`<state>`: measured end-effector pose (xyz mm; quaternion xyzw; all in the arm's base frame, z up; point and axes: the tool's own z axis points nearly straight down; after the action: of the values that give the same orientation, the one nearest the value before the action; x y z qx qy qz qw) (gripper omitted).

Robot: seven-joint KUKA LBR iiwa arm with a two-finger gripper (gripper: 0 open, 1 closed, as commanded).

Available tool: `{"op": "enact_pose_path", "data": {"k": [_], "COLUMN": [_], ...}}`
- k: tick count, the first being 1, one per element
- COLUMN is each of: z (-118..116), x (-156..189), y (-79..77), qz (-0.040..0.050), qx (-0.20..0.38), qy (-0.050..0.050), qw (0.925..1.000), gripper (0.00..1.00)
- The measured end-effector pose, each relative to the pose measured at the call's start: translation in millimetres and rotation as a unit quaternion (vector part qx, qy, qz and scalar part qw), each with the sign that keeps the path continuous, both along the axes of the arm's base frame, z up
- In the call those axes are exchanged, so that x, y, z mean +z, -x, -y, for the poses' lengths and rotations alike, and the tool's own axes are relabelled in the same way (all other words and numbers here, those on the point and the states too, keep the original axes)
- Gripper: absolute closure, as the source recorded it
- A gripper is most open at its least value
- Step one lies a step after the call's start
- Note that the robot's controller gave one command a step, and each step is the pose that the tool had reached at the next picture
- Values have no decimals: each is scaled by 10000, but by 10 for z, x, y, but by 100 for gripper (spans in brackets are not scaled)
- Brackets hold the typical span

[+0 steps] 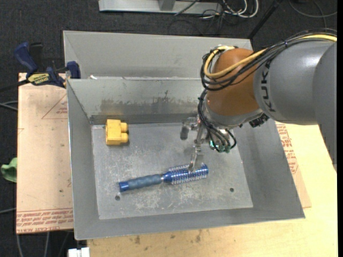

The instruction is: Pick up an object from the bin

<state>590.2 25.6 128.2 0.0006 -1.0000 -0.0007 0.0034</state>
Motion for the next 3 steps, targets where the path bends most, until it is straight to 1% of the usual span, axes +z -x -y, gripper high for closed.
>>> {"op": "enact_pose_path", "data": {"k": [1,2,3], "z": [189,188,510], "x": [-597,-589,596], "y": [414,405,573], "qz": [16,32,79], "qx": [1287,1285,1623], "qy": [-5,-5,13], "qw": [9917,9917,9867], "gripper": [0,100,100]}}
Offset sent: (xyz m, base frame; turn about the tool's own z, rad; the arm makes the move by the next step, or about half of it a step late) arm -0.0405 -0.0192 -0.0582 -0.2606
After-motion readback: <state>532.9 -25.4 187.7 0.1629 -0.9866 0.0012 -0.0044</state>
